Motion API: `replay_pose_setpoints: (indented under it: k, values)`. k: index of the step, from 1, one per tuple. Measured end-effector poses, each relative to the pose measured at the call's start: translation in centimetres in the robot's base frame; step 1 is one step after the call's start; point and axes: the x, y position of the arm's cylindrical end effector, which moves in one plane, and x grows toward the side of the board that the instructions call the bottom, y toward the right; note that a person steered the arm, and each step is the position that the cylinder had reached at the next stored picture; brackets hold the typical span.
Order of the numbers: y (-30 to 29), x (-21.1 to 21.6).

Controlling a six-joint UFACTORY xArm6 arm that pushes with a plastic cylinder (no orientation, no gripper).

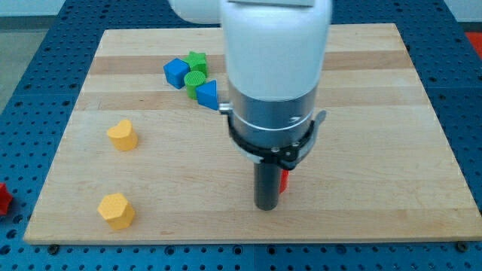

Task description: Slide the red circle towards the center right

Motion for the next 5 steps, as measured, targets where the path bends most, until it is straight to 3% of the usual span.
replay_pose_setpoints:
  k: [1,2,3,5]
  values:
    - [1.4,-6.2]
    - [1.4,-7.5]
    - [-3.6,-7.5]
    - [11.8,-10.8]
